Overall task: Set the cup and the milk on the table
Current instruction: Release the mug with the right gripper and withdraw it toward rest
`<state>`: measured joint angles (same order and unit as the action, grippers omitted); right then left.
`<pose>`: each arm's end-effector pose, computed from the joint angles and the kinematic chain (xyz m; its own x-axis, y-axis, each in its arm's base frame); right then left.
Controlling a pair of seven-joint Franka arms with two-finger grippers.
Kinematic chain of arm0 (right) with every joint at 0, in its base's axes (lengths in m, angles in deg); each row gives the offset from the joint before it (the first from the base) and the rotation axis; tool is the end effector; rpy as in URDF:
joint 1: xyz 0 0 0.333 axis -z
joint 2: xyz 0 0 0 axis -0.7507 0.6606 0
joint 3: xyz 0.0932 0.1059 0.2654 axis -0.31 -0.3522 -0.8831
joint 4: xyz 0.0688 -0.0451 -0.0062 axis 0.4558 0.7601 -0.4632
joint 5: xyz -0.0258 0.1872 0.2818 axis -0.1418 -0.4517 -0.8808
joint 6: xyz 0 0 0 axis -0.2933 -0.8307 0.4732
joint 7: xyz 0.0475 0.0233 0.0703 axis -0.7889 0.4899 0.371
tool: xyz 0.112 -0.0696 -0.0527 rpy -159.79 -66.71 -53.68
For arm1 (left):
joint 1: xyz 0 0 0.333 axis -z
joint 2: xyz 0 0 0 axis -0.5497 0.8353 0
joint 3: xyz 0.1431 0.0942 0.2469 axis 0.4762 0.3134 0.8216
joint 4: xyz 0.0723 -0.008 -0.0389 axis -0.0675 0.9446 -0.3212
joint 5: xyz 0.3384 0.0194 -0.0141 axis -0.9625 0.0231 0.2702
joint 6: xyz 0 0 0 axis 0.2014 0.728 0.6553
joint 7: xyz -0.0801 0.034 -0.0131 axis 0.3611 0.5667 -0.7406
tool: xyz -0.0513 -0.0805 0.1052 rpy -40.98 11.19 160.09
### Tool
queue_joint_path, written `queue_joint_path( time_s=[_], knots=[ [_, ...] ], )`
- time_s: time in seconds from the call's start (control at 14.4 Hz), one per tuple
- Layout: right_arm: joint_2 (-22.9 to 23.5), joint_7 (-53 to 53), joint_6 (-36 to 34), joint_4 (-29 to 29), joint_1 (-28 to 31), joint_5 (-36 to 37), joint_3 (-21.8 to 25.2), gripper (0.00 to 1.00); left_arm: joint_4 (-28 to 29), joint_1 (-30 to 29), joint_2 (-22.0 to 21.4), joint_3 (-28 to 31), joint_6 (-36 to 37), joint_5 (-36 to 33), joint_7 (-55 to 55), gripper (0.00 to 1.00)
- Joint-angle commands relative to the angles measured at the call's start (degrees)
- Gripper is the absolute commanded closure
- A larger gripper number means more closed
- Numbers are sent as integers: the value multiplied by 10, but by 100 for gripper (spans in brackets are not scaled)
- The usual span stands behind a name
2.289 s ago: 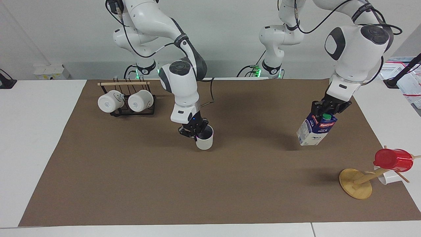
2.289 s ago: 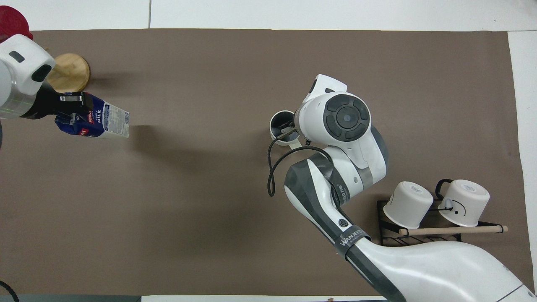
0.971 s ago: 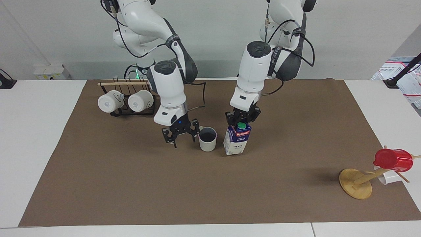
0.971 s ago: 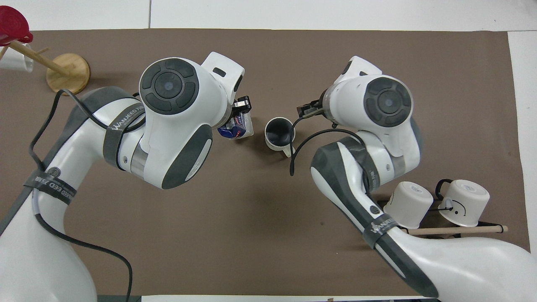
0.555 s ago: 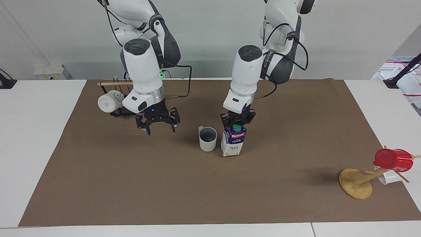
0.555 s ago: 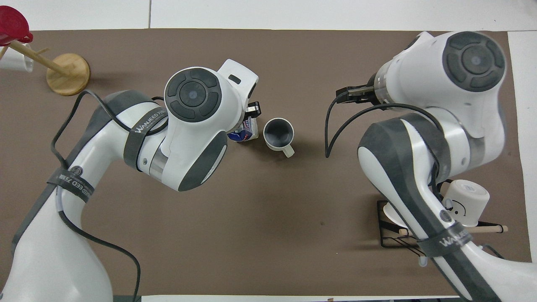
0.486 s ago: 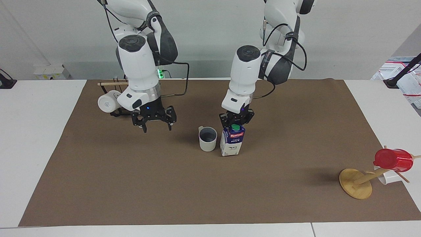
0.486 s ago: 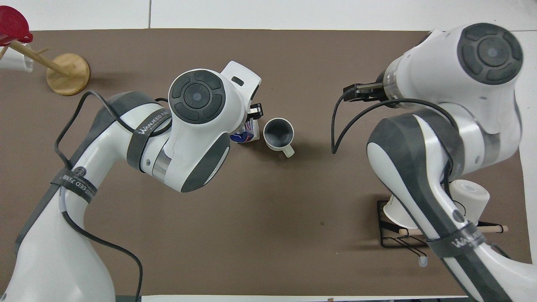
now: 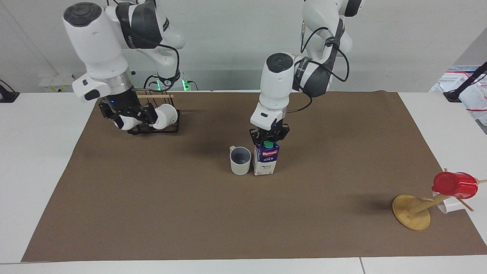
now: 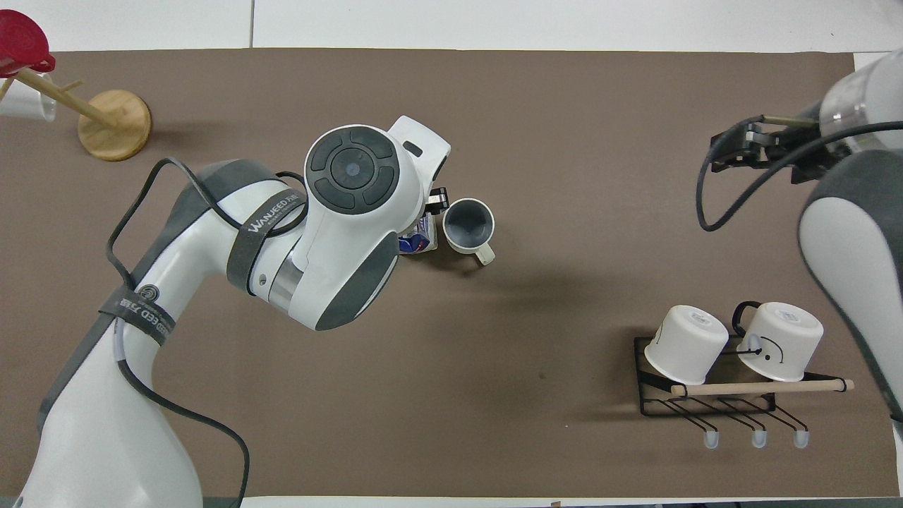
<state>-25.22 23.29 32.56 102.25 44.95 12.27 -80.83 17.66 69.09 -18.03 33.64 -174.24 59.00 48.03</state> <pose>0.5250 0.0294 0.5525 0.9770 -0.2049 0.0585 -0.2064 -0.9782 0.0212 0.4891 -0.3532 0.4223 0.9885 0.1107 0.1034 0.1084 -0.9937 0.0280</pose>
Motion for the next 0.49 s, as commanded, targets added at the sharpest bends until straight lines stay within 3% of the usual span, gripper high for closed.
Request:
queue_joint_path(
  time_s=[0.0, 0.07, 0.14, 0.28, 0.35, 0.42],
  knots=[
    [-25, 21, -61, -15, 27, 1, -7, 0, 3, 10, -8, 8, 16, -14, 9, 100],
    [-26, 36, -90, -32, 33, 2, -7, 0, 3, 10, -8, 8, 17, -14, 9, 100],
    [-23, 54, -110, -45, 38, 0, -7, 0, 3, 10, -8, 8, 17, -14, 9, 78],
    [-20, 85, -124, -53, 47, 2, -8, 0, 3, 9, -7, 9, 14, -15, 6, 7],
    [-19, 86, -121, -57, 46, 1, -9, 0, 2, 9, -7, 9, 12, -16, 4, 0],
    [-20, 86, -120, -53, 44, 0, -9, 0, 2, 8, -9, 8, 11, -16, 4, 0]
  ],
)
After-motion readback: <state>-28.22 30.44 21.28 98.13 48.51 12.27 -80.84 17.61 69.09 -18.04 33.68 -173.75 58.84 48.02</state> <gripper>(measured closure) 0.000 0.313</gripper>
